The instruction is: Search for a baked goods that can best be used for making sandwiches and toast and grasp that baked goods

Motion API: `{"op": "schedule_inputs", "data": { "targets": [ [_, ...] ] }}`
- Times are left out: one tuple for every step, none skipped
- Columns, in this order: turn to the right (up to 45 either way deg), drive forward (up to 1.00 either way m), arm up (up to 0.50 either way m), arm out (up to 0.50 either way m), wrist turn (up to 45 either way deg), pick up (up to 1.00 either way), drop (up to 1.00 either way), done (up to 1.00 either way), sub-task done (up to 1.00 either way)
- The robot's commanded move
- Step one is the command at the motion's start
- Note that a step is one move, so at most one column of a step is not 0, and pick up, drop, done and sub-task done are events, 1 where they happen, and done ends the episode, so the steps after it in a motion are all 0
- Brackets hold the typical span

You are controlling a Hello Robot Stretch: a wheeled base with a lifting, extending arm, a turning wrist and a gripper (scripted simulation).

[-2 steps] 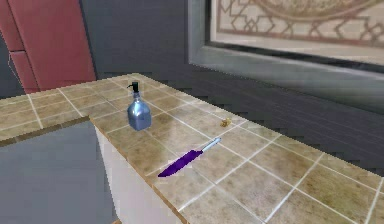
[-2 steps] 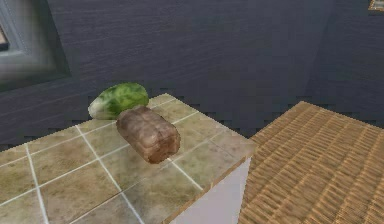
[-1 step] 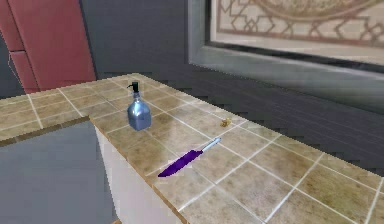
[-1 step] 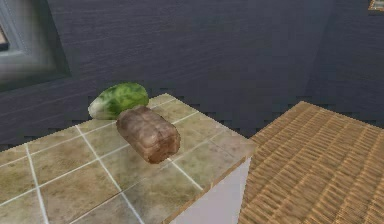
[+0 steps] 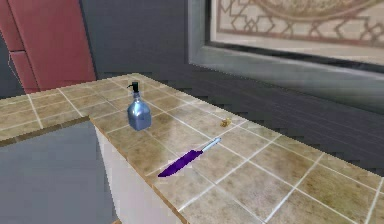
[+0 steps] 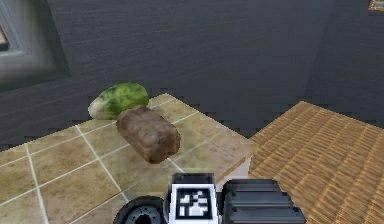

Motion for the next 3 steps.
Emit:
{"op": "schedule_inputs", "data": {
  "targets": [
    [0.0, 0.00, 0.00, 0.22, 0.0, 0.00, 0.00, 0.00, 0.00],
    [0.0, 0.00, 0.00, 0.00, 45.0, 0.00, 0.00, 0.00, 0.00],
    [0.0, 0.00, 0.00, 0.00, 45.0, 0.00, 0.00, 0.00, 0.00]
  ]
}}
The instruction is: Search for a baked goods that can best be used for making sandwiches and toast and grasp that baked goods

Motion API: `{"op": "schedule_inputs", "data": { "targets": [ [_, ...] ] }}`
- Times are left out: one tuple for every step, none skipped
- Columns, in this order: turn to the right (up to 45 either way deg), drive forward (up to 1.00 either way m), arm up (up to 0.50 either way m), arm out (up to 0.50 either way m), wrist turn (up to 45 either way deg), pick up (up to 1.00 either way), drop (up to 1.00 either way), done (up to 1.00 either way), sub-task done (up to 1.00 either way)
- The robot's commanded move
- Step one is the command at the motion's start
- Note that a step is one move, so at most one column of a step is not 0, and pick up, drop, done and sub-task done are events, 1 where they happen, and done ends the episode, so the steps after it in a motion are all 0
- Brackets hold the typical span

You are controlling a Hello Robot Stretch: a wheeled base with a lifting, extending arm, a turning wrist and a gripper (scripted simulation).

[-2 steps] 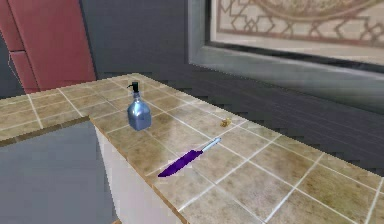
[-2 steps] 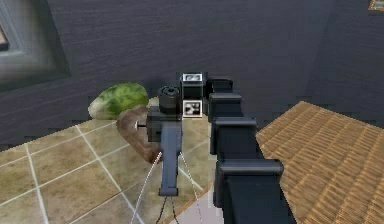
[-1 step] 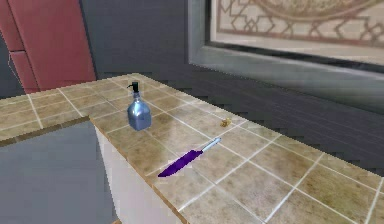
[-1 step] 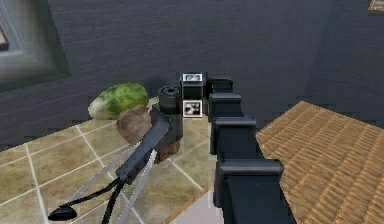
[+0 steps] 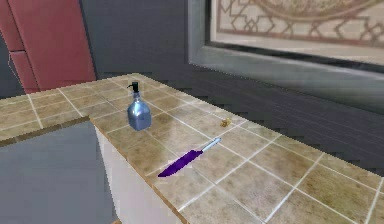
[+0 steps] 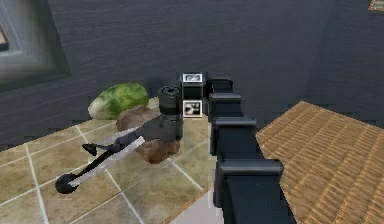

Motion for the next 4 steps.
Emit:
{"op": "schedule_inputs", "data": {
  "targets": [
    [0.0, 0.00, 0.00, 0.00, 45.0, 0.00, 0.00, 0.00, 0.00],
    [0.0, 0.00, 0.00, 0.00, 9.0, 0.00, 0.00, 0.00, 0.00],
    [0.0, 0.00, -0.10, 0.00, 0.0, 0.00, 0.00, 0.00, 0.00],
    [0.0, 0.00, 0.00, 0.00, 0.0, 1.00, 0.00, 0.00, 0.00]
  ]
}}
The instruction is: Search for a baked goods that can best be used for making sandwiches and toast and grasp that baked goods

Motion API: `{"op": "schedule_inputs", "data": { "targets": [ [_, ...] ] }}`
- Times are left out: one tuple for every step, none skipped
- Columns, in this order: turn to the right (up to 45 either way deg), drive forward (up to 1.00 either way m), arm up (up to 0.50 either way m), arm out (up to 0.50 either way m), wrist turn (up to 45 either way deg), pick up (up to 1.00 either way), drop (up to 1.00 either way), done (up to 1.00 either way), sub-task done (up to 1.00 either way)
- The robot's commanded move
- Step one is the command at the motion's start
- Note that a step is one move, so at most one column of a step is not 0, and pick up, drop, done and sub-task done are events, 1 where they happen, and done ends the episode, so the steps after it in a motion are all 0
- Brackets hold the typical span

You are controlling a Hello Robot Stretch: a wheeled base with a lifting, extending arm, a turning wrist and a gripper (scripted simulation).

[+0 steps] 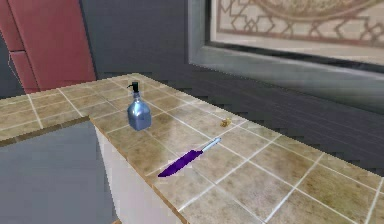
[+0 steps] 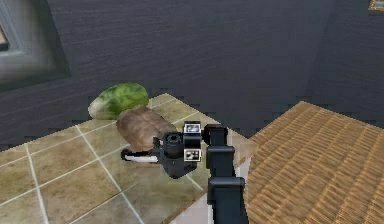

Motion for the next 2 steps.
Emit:
{"op": "schedule_inputs", "data": {
  "targets": [
    [0.0, 0.00, 0.10, 0.00, 0.0, 0.00, 0.00, 0.00, 0.00],
    [0.0, 0.00, 0.00, 0.00, 0.0, 0.00, 0.00, 1.00, 0.00]
  ]
}}
